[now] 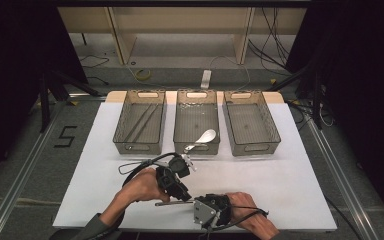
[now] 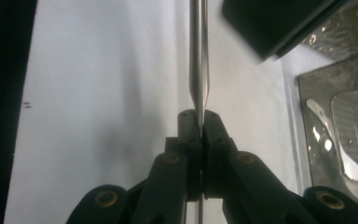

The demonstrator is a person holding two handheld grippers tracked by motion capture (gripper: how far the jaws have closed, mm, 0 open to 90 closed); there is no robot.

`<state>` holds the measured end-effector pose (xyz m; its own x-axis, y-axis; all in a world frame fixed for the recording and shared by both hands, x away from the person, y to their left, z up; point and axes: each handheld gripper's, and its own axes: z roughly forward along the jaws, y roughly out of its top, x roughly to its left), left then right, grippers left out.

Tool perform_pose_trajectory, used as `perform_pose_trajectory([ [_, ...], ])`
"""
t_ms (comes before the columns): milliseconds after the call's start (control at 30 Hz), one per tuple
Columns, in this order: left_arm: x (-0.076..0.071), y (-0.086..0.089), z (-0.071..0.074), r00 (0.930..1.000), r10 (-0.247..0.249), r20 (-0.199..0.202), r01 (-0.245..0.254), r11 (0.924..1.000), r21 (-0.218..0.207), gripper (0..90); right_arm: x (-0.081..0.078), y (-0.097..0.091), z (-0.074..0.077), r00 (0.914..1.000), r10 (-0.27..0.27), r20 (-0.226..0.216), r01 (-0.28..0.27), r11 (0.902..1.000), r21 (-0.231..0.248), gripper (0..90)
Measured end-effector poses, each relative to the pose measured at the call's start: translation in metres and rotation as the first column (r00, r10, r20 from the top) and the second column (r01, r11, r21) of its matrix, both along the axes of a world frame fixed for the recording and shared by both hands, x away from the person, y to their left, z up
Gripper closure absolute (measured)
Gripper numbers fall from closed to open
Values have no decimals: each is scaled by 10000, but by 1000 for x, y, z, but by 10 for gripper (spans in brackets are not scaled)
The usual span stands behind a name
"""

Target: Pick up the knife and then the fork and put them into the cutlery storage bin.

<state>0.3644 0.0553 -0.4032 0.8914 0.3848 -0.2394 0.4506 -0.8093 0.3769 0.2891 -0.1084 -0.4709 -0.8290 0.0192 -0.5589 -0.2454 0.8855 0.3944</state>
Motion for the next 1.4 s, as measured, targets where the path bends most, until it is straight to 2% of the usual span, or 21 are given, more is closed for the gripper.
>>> perform_pose_trajectory([
  [100,1,10,3,9996,182,226,-179,9998,-116,604,3,-1,2,9993,-333,-158,334,9994,102,893],
  [167,2,18,5,9976,514,473,-500,9983,-306,563,5,-4,3,9980,-583,-252,588,9981,191,893],
  [233,5,27,7,9927,924,770,-878,9943,-608,496,9,-7,5,9954,-899,-332,911,9952,368,893],
  [333,7,41,10,9804,1570,1194,-1457,9844,-985,390,16,-15,9,9875,-1477,-555,1508,9869,573,893],
  [400,9,51,13,9668,2158,1370,-1955,9696,-1470,356,22,-21,11,9808,-1820,-705,1871,9796,739,893],
  [500,12,67,16,9439,2888,1603,-2573,9473,-1910,292,31,-30,14,9683,-2360,-817,2440,9639,1070,893],
  [533,12,72,15,9350,3105,1716,-2751,9400,-2018,275,33,-32,15,9622,-2567,-913,2667,9559,1228,893],
  [633,14,86,13,9085,3709,1924,-3246,9165,-2338,258,41,-42,18,9505,-2912,-1083,3050,9408,1477,893],
  [733,14,95,9,8918,4056,2007,-3561,9026,-2418,240,48,-51,23,9371,-3263,-1242,3439,9241,1664,893],
  [800,13,100,6,8798,4281,2064,-3792,8941,-2382,237,53,-58,28,9312,-3385,-1353,3592,9153,1824,893],
  [900,12,104,0,8626,4554,2203,-4086,8840,-2273,237,62,-68,36,9180,-3637,-1580,3920,8927,2224,893],
  [967,11,107,-3,8567,4636,2261,-4181,8809,-2218,231,66,-74,41,9055,-3925,-1614,4220,8730,2444,893],
  [1033,8,110,-8,8500,4699,2382,-4236,8784,-2212,231,72,-80,47,8902,-4215,-1729,4542,8512,2631,893],
  [1133,4,115,-14,8445,4783,2410,-4334,8746,-2174,216,84,-89,56,8693,-4577,-1865,4938,8207,2876,893],
  [1167,3,117,-15,8394,4869,2416,-4396,8695,-2251,215,88,-92,59,8626,-4659,-1971,5054,8103,2965,893],
  [1200,3,119,-16,8368,4898,2447,-4400,8676,-2317,215,93,-95,61,8537,-4752,-2132,5202,7978,3049,893],
  [1267,1,123,-17,8274,5043,2471,-4507,8589,-2434,215,102,-101,65,8348,-4951,-2406,5497,7732,3163,892],
  [1333,0,126,-17,8204,5146,2492,-4582,8525,-2517,215,110,-105,69,8196,-5172,-2466,5726,7551,3194,892],
  [1400,-3,128,-18,8095,5261,2607,-4658,8457,-2604,214,118,-109,73,8047,-5323,-2629,5935,7336,3310,892],
])
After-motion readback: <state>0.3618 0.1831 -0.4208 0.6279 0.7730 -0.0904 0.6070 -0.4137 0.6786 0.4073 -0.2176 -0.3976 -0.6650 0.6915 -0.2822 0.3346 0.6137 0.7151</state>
